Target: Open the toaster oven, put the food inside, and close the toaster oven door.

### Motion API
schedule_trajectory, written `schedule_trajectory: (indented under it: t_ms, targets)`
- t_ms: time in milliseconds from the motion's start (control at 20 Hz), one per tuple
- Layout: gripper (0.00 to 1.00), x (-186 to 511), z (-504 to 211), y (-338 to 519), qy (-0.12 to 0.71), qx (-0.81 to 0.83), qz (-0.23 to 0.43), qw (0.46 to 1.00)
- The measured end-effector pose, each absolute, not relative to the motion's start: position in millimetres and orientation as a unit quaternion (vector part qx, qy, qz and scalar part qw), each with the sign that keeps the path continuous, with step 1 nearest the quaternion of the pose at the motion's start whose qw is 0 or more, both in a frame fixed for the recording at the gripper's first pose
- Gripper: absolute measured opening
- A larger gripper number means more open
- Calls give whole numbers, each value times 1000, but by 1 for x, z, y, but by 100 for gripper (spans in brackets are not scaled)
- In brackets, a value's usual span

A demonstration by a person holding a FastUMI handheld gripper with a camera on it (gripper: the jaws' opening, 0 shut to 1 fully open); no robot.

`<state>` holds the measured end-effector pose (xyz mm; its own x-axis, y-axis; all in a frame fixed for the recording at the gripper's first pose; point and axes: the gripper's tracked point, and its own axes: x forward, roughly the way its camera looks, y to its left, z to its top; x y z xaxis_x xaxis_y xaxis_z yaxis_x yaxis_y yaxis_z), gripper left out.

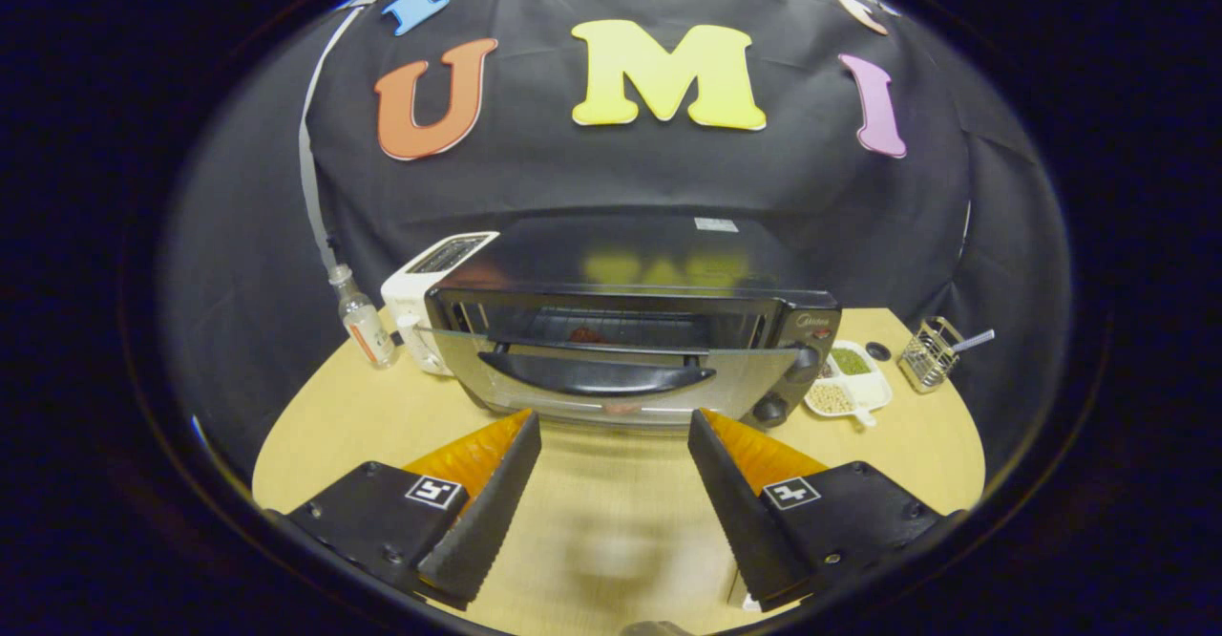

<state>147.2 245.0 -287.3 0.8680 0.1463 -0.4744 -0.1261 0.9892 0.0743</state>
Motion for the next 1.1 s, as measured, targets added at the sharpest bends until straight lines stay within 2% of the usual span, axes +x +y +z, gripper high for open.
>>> schedule_trajectory:
  t_ms: [500,1100]
  targets:
    - [99,125,-276,211,240,42,49,969]
    - [99,59,-70,80,88,10,-4,996]
